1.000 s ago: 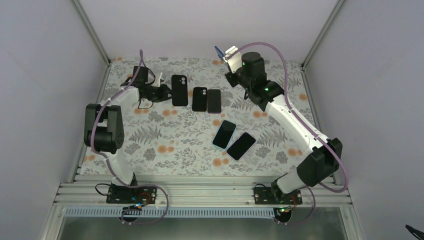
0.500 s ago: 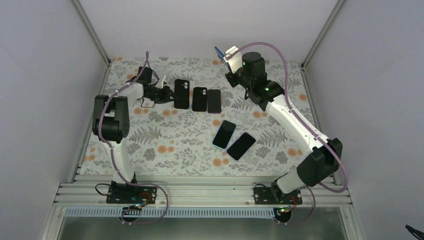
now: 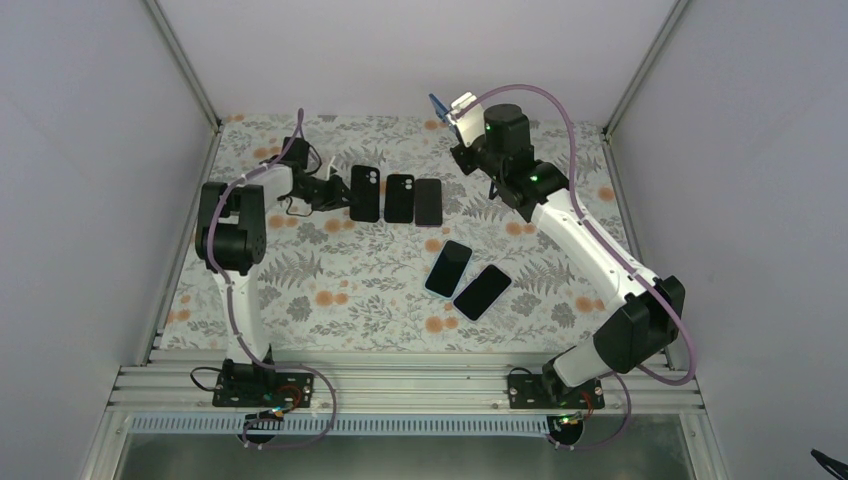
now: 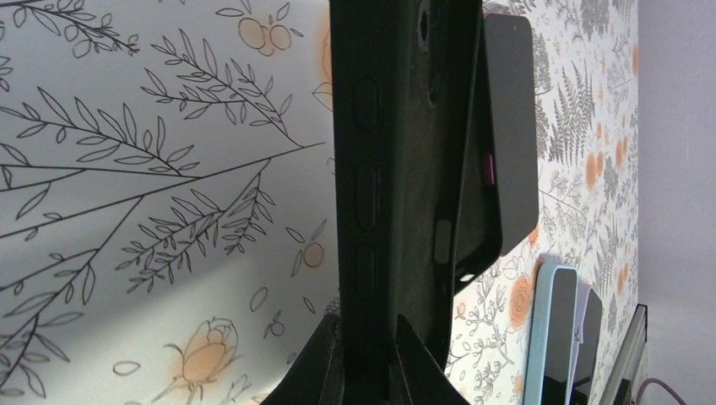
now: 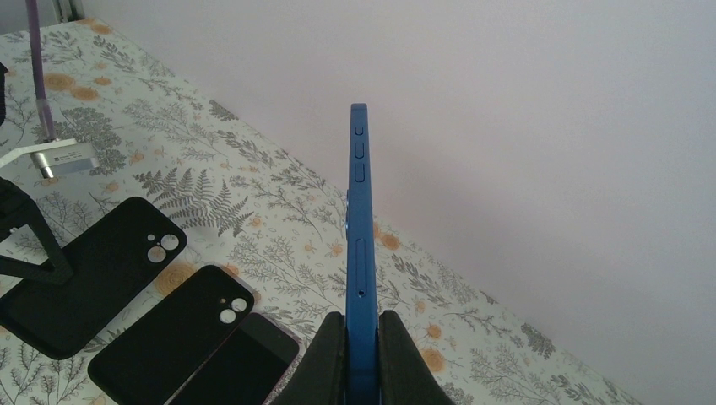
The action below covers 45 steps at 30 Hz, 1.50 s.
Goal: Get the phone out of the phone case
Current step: Place the phone case at the center of the board.
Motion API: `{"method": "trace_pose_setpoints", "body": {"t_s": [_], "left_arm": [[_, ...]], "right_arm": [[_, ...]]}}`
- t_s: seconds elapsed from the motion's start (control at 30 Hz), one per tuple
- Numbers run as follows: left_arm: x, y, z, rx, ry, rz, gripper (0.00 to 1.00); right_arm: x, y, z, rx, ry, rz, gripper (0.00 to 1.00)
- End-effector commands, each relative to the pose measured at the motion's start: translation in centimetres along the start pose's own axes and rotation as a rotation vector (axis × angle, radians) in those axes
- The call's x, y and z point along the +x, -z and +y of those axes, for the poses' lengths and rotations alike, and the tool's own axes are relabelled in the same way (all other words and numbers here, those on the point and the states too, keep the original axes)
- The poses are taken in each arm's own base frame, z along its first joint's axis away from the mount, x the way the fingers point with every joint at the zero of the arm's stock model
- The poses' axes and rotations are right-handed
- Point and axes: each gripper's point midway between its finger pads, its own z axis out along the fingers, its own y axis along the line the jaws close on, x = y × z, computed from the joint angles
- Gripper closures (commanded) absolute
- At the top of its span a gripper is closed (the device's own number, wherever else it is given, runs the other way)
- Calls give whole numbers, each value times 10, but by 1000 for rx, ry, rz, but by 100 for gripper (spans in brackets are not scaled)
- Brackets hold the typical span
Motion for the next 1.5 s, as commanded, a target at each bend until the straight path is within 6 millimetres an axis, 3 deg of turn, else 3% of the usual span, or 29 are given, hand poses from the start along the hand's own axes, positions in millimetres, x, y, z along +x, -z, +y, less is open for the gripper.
{"method": "trace_pose_setpoints", "body": {"t_s": [0.0, 0.57, 0.93, 1.47], "left_arm": [[-8, -5, 1, 7, 8, 1, 98], [-6, -20, 19, -97, 58, 19, 97], [0, -26, 21, -128, 54, 35, 97], [0, -19, 23, -227, 29, 14, 77]], "right_arm": [[-15, 4, -8, 21, -30, -59, 96], [-10, 0, -6, 12, -32, -49, 96], [-7, -1, -5, 9, -33, -44, 96], [-10, 2, -6, 8, -36, -53, 96]]}}
